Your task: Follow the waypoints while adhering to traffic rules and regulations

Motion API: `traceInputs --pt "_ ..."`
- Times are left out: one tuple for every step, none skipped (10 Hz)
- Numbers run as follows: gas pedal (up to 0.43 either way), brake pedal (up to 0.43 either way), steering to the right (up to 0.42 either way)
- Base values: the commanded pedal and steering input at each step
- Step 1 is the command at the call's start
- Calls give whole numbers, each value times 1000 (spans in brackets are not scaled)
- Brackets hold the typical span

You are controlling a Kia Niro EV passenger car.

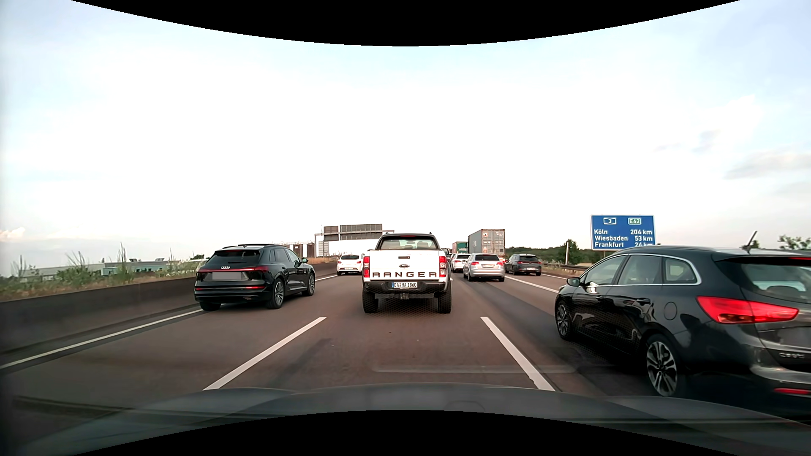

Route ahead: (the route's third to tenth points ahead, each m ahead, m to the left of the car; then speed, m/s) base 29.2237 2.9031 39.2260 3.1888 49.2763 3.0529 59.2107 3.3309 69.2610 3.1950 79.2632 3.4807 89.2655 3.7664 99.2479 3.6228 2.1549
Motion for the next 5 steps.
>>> traceInputs --pt "0 0 -7" --pt "0 0 -8" --pt "0 0 -8" --pt "0 0 -7" --pt "0 0 -7"
